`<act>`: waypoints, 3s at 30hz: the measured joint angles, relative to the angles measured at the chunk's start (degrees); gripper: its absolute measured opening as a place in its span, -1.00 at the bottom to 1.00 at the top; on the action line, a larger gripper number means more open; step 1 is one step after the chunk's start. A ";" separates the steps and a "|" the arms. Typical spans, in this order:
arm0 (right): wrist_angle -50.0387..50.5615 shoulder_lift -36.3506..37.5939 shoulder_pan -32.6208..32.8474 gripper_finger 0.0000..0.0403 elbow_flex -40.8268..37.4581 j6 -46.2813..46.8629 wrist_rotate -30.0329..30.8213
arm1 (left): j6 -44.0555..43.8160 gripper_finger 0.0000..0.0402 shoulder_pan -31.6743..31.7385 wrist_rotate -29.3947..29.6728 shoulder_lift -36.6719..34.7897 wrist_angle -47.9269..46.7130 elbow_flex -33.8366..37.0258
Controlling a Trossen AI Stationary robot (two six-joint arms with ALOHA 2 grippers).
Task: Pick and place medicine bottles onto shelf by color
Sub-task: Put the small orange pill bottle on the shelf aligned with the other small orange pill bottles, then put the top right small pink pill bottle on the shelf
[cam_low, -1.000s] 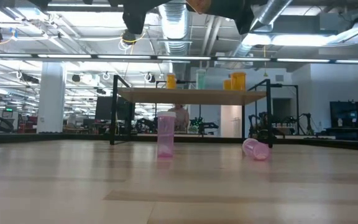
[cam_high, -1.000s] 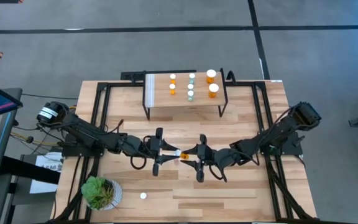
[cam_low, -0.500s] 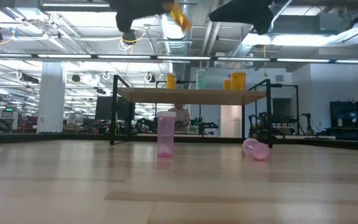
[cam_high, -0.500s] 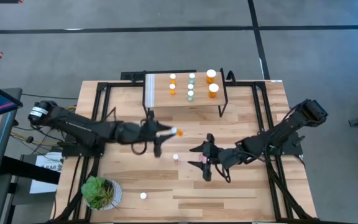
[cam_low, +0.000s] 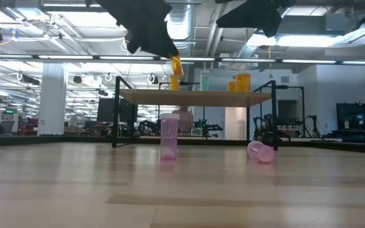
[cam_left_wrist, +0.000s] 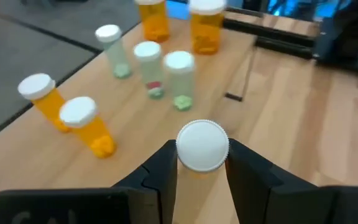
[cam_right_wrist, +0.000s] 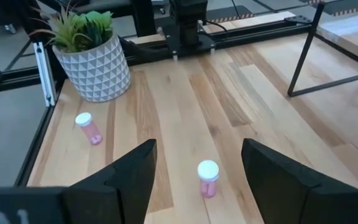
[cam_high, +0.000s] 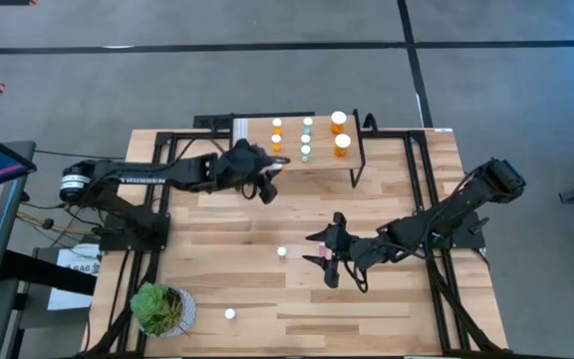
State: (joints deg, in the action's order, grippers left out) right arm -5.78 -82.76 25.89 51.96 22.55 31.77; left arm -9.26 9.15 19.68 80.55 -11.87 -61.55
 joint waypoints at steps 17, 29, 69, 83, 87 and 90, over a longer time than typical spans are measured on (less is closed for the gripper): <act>-0.02 0.00 -0.07 0.29 0.00 0.07 0.02 | 3.61 -0.49 8.15 -4.06 2.15 -1.08 -0.69; -0.04 0.00 -0.93 0.29 0.00 -0.02 0.04 | 3.86 -0.49 8.74 -7.99 2.10 -6.26 -5.20; 0.66 -0.02 -0.81 0.29 0.02 0.35 0.22 | 3.83 -0.49 7.82 -3.36 11.15 -19.55 -15.94; 0.71 -0.02 -0.81 0.29 0.02 0.55 0.21 | 2.68 -0.07 7.82 -3.36 11.19 -21.46 -15.81; 0.75 -0.02 -0.81 0.29 0.02 0.55 0.20 | 2.58 -0.01 7.80 -3.47 11.19 -21.40 -15.81; 0.77 -0.02 -0.81 0.29 0.02 0.52 0.20 | 2.57 0.01 7.80 -3.89 10.76 -21.47 -15.81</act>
State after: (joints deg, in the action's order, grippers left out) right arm -5.02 -82.78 25.08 51.99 23.07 31.97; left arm -6.70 16.95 15.79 91.31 -33.34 -77.36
